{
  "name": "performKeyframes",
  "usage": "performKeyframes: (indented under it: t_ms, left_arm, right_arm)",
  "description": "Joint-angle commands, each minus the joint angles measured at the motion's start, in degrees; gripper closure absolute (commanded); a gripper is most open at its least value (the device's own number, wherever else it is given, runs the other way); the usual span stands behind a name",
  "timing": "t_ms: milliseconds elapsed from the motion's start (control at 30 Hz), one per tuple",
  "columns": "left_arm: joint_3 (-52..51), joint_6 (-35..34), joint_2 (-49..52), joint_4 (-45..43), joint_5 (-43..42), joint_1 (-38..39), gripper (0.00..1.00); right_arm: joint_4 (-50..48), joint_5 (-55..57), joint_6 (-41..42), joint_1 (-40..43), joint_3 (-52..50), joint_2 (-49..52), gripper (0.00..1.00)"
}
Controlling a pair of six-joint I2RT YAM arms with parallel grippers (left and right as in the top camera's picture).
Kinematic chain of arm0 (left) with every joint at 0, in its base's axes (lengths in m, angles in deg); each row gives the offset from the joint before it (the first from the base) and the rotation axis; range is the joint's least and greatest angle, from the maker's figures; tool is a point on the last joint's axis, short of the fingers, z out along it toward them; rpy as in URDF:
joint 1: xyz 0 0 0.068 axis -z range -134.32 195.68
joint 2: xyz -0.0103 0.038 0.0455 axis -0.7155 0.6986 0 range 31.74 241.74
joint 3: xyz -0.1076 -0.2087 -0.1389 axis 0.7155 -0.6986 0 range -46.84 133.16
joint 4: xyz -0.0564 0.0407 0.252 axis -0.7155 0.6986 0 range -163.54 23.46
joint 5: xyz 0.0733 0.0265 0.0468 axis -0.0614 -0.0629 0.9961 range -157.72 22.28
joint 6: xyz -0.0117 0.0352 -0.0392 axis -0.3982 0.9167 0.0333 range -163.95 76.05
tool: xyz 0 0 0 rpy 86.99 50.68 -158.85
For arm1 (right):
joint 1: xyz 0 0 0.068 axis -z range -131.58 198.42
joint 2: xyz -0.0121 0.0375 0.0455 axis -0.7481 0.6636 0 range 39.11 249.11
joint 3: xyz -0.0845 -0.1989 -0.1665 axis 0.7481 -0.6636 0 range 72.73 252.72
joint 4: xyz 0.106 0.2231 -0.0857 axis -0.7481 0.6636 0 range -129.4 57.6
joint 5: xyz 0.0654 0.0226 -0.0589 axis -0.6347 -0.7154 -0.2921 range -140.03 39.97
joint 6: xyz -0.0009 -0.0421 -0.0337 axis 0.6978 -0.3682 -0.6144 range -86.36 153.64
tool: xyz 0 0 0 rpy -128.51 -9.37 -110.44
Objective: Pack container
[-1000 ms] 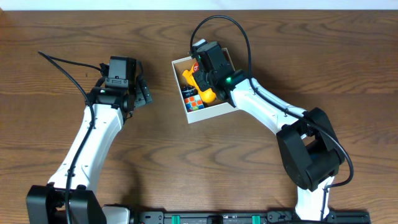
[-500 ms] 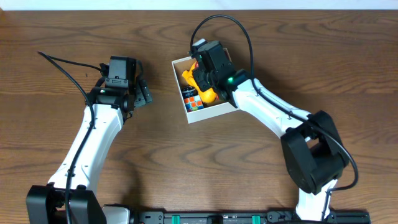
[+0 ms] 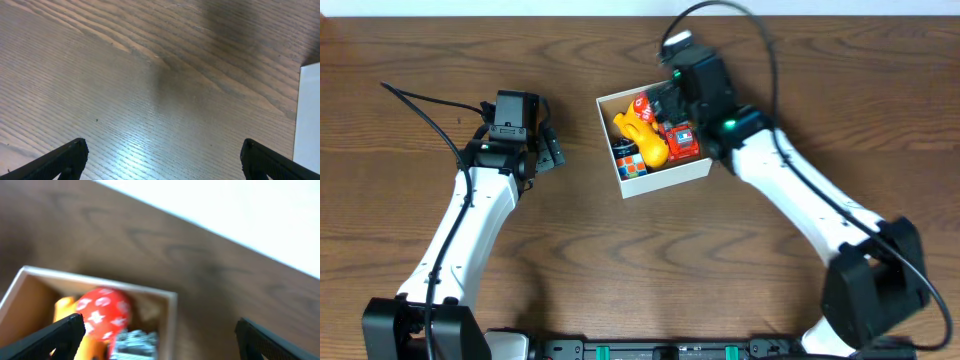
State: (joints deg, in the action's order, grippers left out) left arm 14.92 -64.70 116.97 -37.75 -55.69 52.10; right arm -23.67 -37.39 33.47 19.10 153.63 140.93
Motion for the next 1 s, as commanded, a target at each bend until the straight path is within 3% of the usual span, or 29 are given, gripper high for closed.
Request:
performKeyframes:
  t_ms: [0, 800, 967]
  left_arm:
    - [0.3, 0.6, 0.5, 0.2, 0.7, -0.3, 0.02]
    - [0.3, 0.6, 0.5, 0.2, 0.7, -0.3, 0.02]
    - [0.3, 0.6, 0.5, 0.2, 0.7, -0.3, 0.02]
  right_arm:
    - [0.1, 1.5, 0.3, 2.1, 0.0, -1.1, 0.01]
    - [5.0, 1.5, 0.3, 3.5, -0.1, -1.2, 0.01]
    - [5.0, 2.2, 0.1, 3.3, -0.1, -7.1, 0.01]
